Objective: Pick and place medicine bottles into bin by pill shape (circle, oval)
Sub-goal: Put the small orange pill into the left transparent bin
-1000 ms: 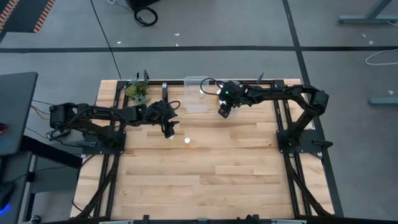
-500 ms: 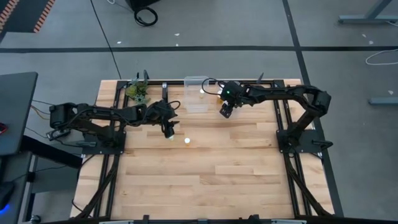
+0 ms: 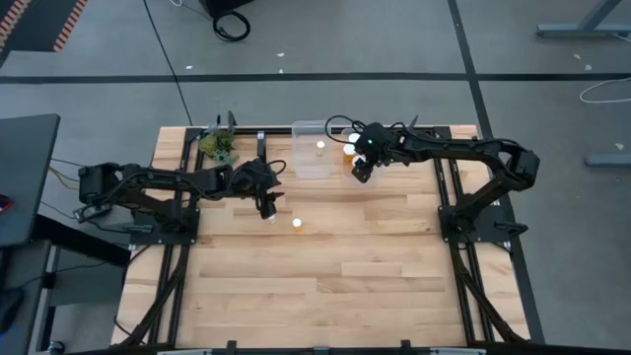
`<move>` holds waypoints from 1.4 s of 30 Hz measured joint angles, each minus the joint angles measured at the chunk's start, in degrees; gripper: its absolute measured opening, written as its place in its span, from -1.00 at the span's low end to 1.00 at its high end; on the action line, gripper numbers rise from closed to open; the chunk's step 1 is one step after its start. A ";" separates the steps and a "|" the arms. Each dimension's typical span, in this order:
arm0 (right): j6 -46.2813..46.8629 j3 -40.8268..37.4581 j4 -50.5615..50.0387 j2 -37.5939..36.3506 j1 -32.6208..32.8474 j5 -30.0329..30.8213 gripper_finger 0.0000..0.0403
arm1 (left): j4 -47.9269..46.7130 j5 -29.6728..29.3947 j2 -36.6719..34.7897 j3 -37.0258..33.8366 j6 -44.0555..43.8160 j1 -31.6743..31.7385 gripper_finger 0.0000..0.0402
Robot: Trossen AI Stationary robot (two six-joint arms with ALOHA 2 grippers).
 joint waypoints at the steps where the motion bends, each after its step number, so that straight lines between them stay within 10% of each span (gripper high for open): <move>1: 0.00 0.00 0.04 0.00 0.28 0.04 0.22 | -0.17 0.51 0.00 0.00 -0.03 0.00 -0.14; 24: -1.17 0.00 8.60 0.04 10.27 1.86 0.22 | -0.26 18.12 0.00 0.00 3.64 -0.40 -0.13; 42: -1.54 0.01 10.87 0.07 10.61 2.29 0.22 | 0.58 15.84 0.15 1.18 4.60 -8.41 0.01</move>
